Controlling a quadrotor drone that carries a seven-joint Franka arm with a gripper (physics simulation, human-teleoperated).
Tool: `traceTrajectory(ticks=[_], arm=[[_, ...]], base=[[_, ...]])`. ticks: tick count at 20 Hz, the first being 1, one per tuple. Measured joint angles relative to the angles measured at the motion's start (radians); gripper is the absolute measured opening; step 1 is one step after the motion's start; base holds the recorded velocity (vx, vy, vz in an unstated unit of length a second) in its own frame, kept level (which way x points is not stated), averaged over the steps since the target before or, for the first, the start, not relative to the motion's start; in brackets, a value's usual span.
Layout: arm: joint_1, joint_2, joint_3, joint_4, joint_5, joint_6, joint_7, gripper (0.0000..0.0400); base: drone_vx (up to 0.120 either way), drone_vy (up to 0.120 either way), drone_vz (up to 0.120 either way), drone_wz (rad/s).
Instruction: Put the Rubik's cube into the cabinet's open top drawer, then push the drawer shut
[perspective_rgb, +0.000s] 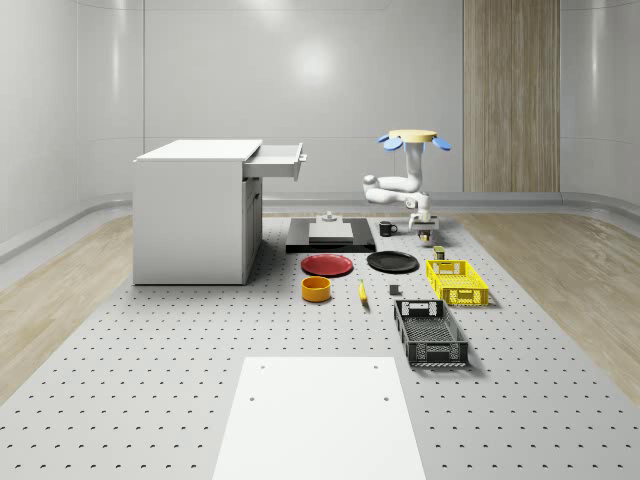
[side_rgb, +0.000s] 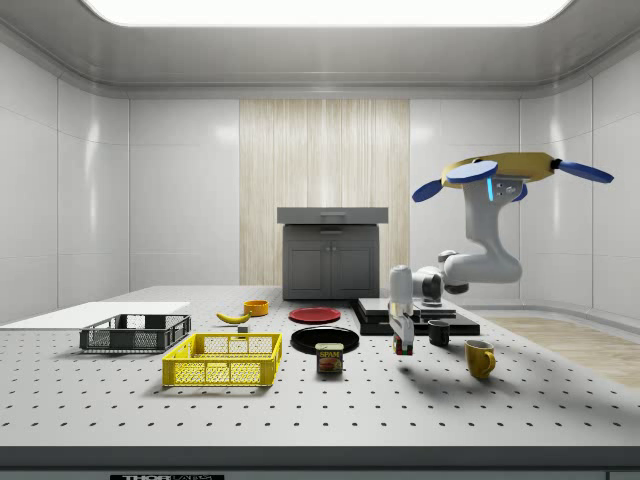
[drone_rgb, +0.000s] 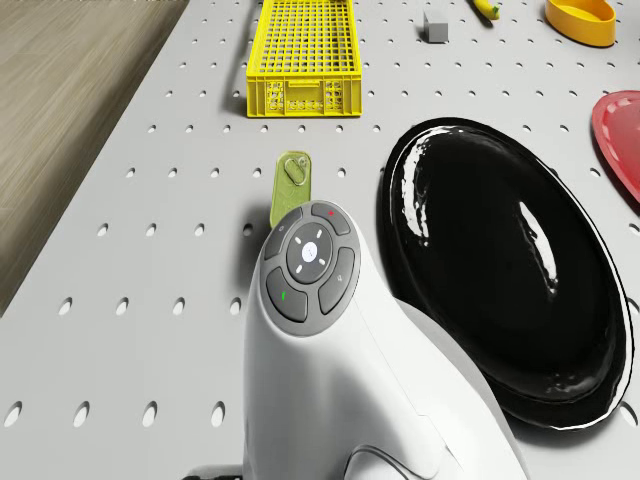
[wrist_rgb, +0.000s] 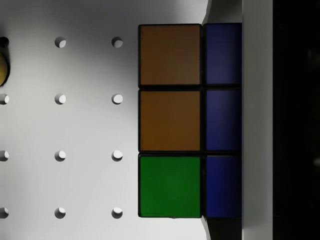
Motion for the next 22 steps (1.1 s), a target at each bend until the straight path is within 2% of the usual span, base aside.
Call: traceTrajectory(ticks=[2, 10, 22], arm=[[0.000, -0.001, 0.012, -0.002, 0.012, -0.003, 0.001, 0.0325], [-0.002, -0.010, 0.033, -0.005, 0.035, 0.000, 0.004, 0.0325], [-0.005, -0.024, 0.039, -0.005, 0.044, 0.012, 0.007, 0.0325]], base=[[0.000, 0.000, 0.120, 0.000], [0.010, -0.120, 0.120, 0.000], [0.120, -0.120, 0.120, 0.000]])
